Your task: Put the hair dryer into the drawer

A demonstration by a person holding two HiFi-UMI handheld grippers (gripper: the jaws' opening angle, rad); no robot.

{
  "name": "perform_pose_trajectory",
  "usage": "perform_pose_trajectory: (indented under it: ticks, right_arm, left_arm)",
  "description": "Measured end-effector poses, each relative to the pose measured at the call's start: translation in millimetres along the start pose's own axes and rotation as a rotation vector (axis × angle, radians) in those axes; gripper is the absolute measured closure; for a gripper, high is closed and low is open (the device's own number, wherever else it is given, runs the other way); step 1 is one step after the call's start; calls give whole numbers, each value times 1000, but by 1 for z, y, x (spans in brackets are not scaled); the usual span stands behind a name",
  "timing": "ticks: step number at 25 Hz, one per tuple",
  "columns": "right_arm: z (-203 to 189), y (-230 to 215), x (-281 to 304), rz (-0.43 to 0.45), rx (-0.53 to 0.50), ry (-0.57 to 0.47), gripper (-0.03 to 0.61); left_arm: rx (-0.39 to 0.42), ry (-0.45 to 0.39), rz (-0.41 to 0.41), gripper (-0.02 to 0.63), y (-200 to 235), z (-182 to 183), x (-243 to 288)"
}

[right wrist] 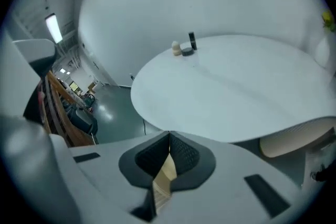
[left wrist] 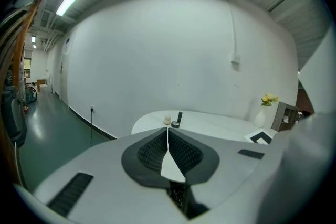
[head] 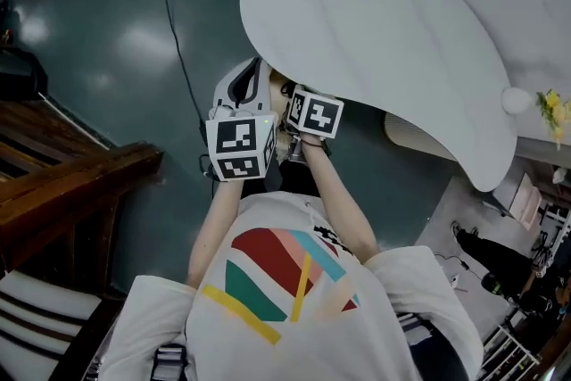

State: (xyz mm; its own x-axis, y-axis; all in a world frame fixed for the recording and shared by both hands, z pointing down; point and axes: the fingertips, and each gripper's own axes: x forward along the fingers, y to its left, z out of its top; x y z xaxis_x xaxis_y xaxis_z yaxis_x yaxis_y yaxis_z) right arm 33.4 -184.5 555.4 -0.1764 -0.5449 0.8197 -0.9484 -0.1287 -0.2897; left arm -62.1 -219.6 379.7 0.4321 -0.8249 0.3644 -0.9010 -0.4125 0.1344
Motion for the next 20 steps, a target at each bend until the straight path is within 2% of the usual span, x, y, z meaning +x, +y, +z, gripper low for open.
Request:
perform_pose_trajectory:
  ticks: [2,6,12,16,20]
  right_arm:
    - [22,4,-11,10,-43,-55,566]
    - [70,24,-40,50,-63,-183,568]
    - [140,58,-113,137,-196,-426,568]
    - [157,94,-160,209,-314,-574,568]
    - [170,111,-202,205,-430,-696,568]
  left_arm:
    - [-6,-23,14,592,2,8,3]
    - [-28,-47,47,592,14,23,-5]
    - [15,-148,72,592,7,81,-27]
    - [53,-218,83,592,9,114,-50]
    - [57,-271,73,592,4,137,-64]
